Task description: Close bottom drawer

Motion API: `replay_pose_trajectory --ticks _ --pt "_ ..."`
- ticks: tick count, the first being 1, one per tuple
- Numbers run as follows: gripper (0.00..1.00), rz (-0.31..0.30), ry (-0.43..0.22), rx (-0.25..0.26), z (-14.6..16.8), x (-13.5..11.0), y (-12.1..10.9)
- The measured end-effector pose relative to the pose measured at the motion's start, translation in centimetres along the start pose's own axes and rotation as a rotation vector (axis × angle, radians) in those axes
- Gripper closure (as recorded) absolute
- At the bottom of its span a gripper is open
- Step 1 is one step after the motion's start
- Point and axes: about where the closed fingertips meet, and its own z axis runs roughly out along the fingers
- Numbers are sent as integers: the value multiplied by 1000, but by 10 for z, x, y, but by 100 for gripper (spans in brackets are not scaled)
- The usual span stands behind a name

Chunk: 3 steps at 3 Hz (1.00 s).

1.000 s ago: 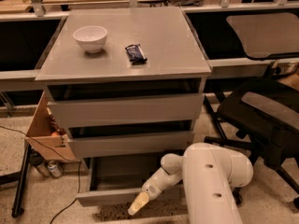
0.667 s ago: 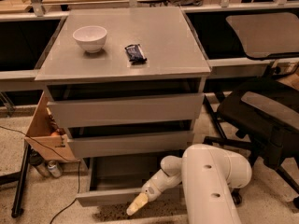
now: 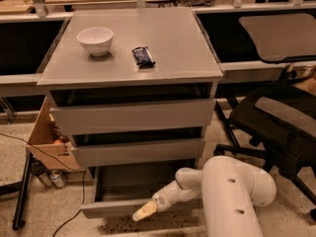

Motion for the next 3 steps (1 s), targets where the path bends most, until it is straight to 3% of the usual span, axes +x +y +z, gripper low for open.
replay_pose_trajectory --ticks 3 --pt "0 118 -222 20 -20 -37 -7"
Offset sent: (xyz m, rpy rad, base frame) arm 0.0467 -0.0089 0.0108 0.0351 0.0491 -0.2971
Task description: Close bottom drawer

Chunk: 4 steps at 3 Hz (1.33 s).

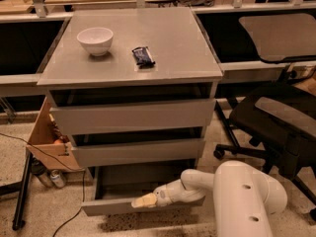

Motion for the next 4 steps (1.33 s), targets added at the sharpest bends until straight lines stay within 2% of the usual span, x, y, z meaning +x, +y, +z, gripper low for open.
replay_pose_trajectory --ticks 1,2,3,4 --pt "0 15 -81 7 -4 -14 3" --pt "0 -10 -196 25 -16 -32 10" --pt "0 -68 -272 43 -30 -47 19" --pt "0 -174 -293 71 -62 -53 43"
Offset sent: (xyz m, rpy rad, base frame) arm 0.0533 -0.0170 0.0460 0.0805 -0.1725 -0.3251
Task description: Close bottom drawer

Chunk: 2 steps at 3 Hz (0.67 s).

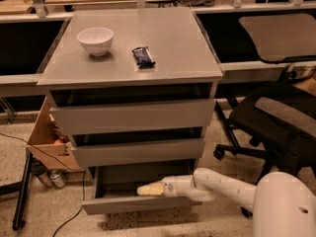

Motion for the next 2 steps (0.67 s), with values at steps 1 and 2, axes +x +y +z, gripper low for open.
replay_pose_trajectory --ticks 1,2 --pt "0 5 7 -1 1 1 -1" --pt "0 27 35 -5 7 4 -3"
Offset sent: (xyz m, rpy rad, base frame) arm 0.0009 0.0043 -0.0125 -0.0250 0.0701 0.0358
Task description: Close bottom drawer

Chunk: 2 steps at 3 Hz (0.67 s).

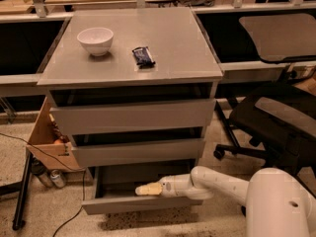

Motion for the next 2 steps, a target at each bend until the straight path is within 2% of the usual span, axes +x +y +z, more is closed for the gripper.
replay_pose_trajectory --ticks 2 --pt "0 107 42 -44 9 60 -9"
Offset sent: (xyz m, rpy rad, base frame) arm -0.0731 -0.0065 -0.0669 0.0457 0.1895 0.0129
